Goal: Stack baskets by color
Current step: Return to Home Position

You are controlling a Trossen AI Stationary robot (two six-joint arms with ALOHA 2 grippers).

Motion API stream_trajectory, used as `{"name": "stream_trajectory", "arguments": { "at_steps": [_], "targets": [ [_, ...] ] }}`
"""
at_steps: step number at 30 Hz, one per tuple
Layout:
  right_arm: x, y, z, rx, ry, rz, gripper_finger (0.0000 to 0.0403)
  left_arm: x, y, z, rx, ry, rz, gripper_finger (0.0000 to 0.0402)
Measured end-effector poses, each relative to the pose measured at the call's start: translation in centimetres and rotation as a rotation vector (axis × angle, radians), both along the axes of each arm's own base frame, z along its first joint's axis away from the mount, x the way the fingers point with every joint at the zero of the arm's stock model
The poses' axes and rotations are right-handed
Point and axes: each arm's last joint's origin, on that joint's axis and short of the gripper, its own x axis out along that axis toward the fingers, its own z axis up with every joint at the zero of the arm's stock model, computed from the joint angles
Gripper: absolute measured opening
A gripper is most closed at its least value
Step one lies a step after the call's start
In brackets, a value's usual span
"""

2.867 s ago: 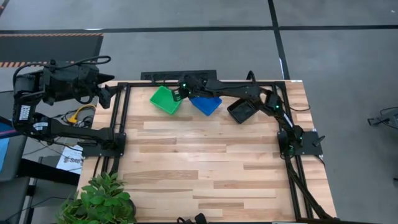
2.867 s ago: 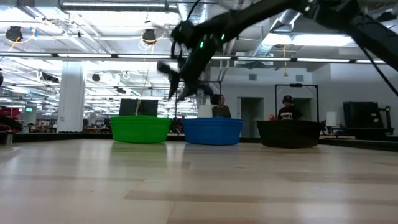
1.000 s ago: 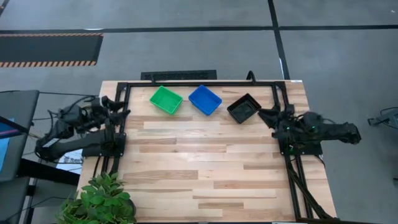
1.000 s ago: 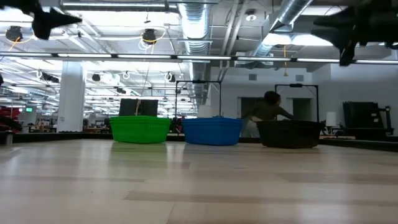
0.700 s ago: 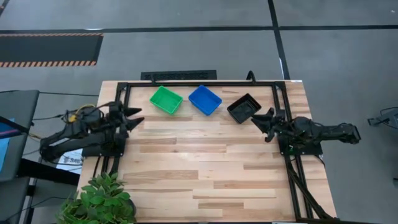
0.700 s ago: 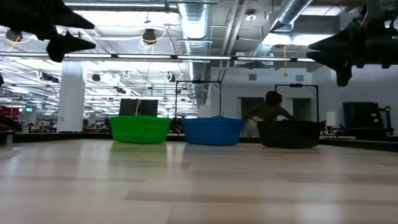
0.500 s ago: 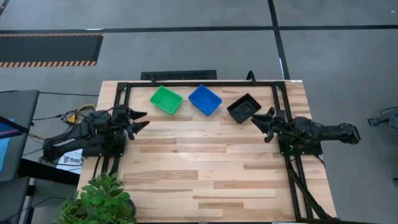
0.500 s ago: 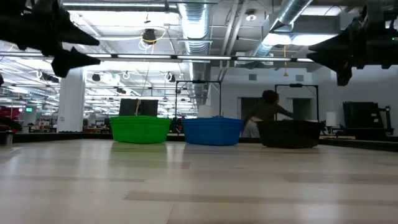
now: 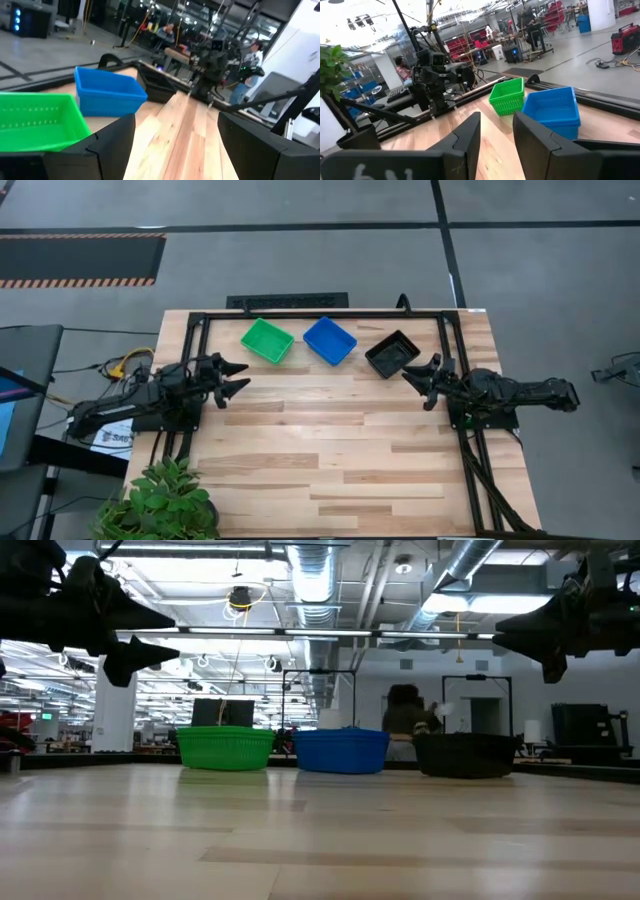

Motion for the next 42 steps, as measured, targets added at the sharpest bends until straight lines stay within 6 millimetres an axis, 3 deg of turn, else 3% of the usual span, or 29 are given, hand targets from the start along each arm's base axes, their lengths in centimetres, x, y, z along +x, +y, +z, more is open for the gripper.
{"name": "stream_trajectory", "arguments": {
  "at_steps": [17,42],
  "targets": [
    [0.07,0.00,-0.25,-0.154,0.081,-0.011,0.0137,0.09,-0.05,-0.11,-0.027,-0.026,-0.004,0.0274],
    [0.08,0.00,-0.30,-0.155,0.084,-0.011,0.0137,0.08,-0.05,-0.12,-0.003,-0.019,-0.003,0.0274]
  ]
}}
